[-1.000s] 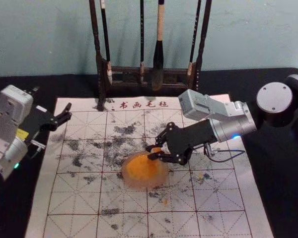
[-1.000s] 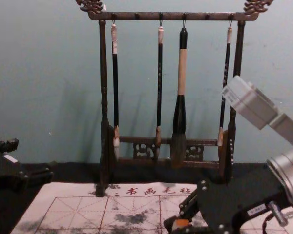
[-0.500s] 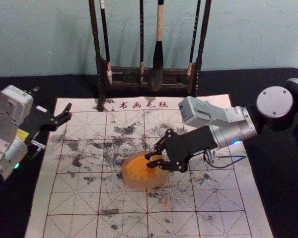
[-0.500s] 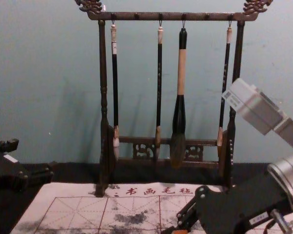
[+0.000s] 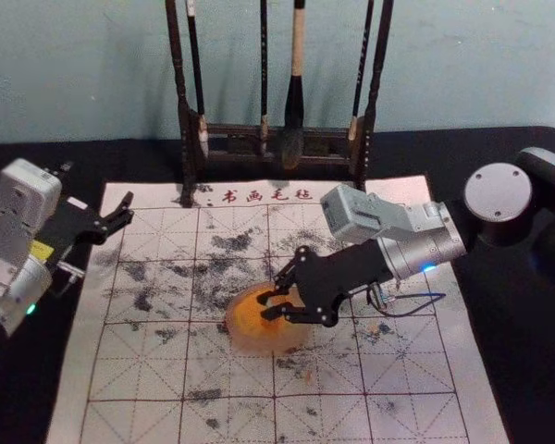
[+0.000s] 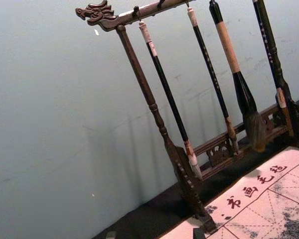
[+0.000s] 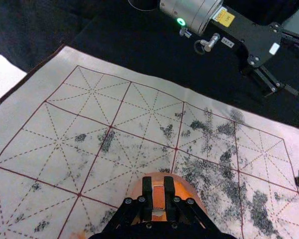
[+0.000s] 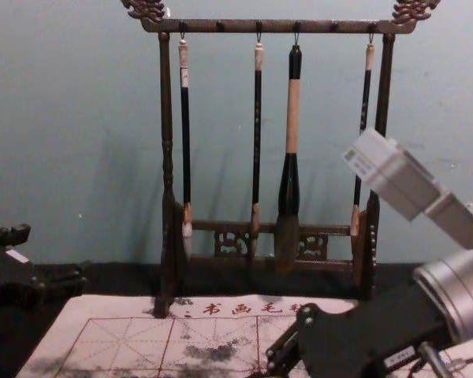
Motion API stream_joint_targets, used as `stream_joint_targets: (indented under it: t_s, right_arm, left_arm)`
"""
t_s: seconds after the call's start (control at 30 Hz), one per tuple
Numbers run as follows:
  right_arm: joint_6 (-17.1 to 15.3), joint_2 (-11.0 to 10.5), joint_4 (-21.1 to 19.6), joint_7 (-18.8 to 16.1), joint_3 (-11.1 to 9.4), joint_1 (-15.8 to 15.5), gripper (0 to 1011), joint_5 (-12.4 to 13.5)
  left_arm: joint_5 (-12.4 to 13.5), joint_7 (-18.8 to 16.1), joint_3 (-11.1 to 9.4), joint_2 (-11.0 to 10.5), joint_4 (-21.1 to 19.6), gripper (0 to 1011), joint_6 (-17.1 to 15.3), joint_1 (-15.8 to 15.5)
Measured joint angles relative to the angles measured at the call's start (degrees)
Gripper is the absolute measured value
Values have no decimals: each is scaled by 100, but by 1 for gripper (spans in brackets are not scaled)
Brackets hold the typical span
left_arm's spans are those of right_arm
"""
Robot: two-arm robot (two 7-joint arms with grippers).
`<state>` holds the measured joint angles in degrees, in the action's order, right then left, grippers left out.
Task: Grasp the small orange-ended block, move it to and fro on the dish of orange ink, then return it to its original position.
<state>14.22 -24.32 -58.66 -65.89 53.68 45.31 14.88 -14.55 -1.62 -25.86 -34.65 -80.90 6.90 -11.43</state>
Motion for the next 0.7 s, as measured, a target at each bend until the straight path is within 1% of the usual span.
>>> stream_joint_targets:
  t_s: [0.3, 0.53, 0.7]
  right_arm:
    - [102, 184, 243, -32, 45, 98, 133, 3]
    - [209, 378, 531, -45, 58, 193, 133, 2]
    - [256, 455, 644, -48, 54, 240, 133, -11]
  left_arm:
    - [0, 0, 0, 0, 0, 1001, 0, 0]
    - [0, 0, 0, 0, 0, 1001, 0, 0]
    - [0, 0, 0, 0, -1, 1001, 1, 0]
